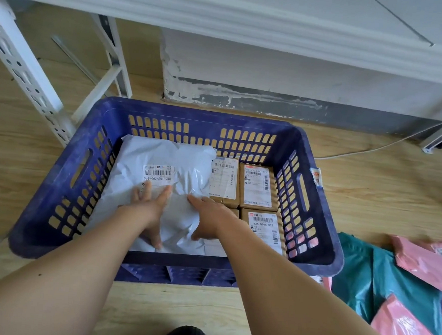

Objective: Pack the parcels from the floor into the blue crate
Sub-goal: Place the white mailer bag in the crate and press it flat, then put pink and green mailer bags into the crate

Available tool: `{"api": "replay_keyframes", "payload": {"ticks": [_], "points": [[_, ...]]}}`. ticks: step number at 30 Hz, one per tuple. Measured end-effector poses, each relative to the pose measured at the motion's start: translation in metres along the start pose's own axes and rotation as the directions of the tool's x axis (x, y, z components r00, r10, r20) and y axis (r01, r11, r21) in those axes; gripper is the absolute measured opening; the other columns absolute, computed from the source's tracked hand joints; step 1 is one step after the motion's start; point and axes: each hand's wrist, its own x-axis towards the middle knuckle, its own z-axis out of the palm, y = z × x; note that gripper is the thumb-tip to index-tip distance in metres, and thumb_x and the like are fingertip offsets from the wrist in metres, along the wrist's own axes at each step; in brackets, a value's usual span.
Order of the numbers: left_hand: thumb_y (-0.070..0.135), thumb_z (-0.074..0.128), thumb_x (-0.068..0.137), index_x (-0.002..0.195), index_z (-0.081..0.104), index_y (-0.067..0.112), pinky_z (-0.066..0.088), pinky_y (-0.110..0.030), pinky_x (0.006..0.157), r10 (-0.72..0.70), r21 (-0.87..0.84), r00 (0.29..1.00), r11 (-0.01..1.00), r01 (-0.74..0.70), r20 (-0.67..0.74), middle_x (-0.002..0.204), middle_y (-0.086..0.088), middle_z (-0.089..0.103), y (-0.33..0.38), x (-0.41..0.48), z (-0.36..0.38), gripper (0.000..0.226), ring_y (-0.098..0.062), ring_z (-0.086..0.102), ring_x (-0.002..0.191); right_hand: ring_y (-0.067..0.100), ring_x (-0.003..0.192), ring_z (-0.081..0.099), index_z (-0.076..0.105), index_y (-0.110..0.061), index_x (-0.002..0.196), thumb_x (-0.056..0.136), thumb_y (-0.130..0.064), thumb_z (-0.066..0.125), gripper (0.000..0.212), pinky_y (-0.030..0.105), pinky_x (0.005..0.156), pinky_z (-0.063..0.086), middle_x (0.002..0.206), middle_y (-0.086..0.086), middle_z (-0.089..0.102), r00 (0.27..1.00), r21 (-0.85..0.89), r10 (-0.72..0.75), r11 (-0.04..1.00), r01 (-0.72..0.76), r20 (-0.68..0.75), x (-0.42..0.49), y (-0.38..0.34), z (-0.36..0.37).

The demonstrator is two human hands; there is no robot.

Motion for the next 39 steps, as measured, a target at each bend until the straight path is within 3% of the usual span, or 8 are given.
{"api": "replay_keyframes", "payload": {"ticks": [4, 7, 8, 10, 14, 18, 27, 39], "points": [[0.028, 0.077, 0.073, 0.142, -0.029, 0.035, 0.025, -0.048, 0.115, -0.05, 0.071, 0.998, 0.996, 0.048, 0.033, 0.154, -0.015, -0.026, 0.008, -0.005, -0.016, 0.127, -0.037, 0.0, 0.146, 0.032, 0.125, 0.045, 0.018, -0.028, 0.148, 0.085, -0.014, 0.061, 0.078, 0.043, 0.096, 0.047, 0.138, 0.011, 0.043, 0.993, 0.045, 0.044, 0.998, -0.04, -0.108, -0.013, 0.009, -0.009], [0.024, 0.074, 0.071, 0.147, 0.022, 0.023, 0.047, -0.04, 0.099, 0.019, 0.133, 0.994, 0.991, -0.005, -0.106, 0.143, -0.011, 0.035, 0.02, -0.015, -0.03, 0.092, -0.031, 0.047, 0.123, 0.03, 0.125, 0.045, 0.027, -0.027, 0.147, 0.088, -0.017, 0.055, 0.066, 0.042, 0.098, 0.047, 0.14, 0.009, 0.044, 0.981, 0.063, 0.07, 0.996, -0.059, -0.18, -0.03, 0.014, -0.023], [0.017, 0.067, 0.074, 0.141, 0.035, 0.021, 0.05, -0.038, 0.092, 0.043, 0.115, 0.982, 0.993, -0.022, -0.182, 0.136, -0.008, 0.044, 0.025, -0.019, -0.034, 0.075, -0.028, 0.054, 0.113, 0.029, 0.127, 0.043, 0.029, -0.027, 0.146, 0.089, -0.018, 0.054, 0.063, 0.041, 0.098, 0.045, 0.141, 0.008, 0.042, 0.976, 0.073, 0.075, 0.995, -0.061, -0.205, -0.036, 0.016, -0.027], [0.01, 0.054, 0.081, 0.138, 0.043, 0.022, 0.049, -0.035, 0.089, 0.107, 0.096, 0.946, 0.992, -0.081, -0.306, 0.138, -0.006, 0.045, 0.038, -0.032, -0.039, 0.06, -0.027, 0.055, 0.113, 0.027, 0.128, 0.043, 0.034, -0.025, 0.144, 0.09, -0.017, 0.053, 0.058, 0.037, 0.097, 0.044, 0.143, 0.006, 0.042, 0.957, 0.123, 0.093, 0.991, -0.061, -0.273, -0.053, 0.02, -0.035], [0.014, 0.055, 0.087, 0.138, 0.043, 0.026, 0.043, -0.036, 0.092, 0.204, 0.065, 0.882, 0.979, -0.196, -0.426, 0.141, -0.004, 0.043, 0.073, -0.052, -0.049, 0.054, -0.026, 0.049, 0.121, 0.024, 0.121, 0.05, 0.043, -0.024, 0.139, 0.088, -0.01, 0.054, 0.054, 0.033, 0.088, 0.048, 0.14, 0.004, 0.048, 0.893, 0.186, 0.133, 0.981, -0.057, -0.43, -0.087, 0.03, -0.045], [0.016, 0.057, 0.086, 0.112, 0.057, 0.023, 0.044, -0.033, 0.083, 0.286, 0.039, 0.823, 0.951, -0.307, -0.49, 0.132, -0.005, 0.049, 0.112, -0.073, -0.055, 0.027, -0.026, 0.054, 0.106, 0.025, 0.116, 0.055, 0.051, -0.02, 0.132, 0.089, -0.012, 0.053, 0.044, 0.032, 0.08, 0.049, 0.133, 0.005, 0.054, 0.832, 0.233, 0.196, 0.969, -0.083, -0.52, -0.127, 0.05, -0.052], [0.024, 0.058, 0.09, 0.128, 0.053, 0.023, 0.045, -0.038, 0.092, 0.467, 0.089, 0.674, 0.852, -0.515, -0.573, 0.133, -0.002, 0.051, 0.188, -0.122, -0.068, 0.039, -0.024, 0.052, 0.117, 0.027, 0.108, 0.059, 0.058, -0.021, 0.125, 0.086, -0.013, 0.053, 0.04, 0.03, 0.082, 0.047, 0.125, 0.006, 0.061, 0.717, 0.388, 0.375, 0.908, -0.156, -0.588, -0.202, 0.112, -0.059], [0.022, 0.057, 0.088, 0.121, 0.057, 0.025, 0.045, -0.029, 0.077, 0.667, 0.201, 0.527, 0.701, -0.684, -0.527, 0.129, 0.0, 0.051, 0.29, -0.156, -0.04, 0.032, -0.021, 0.058, 0.1, 0.023, 0.109, 0.058, 0.061, -0.021, 0.12, 0.084, -0.012, 0.056, 0.038, 0.026, 0.089, 0.044, 0.122, 0.002, 0.062, 0.613, 0.517, 0.554, 0.815, -0.261, -0.563, -0.269, 0.206, -0.05]]}}
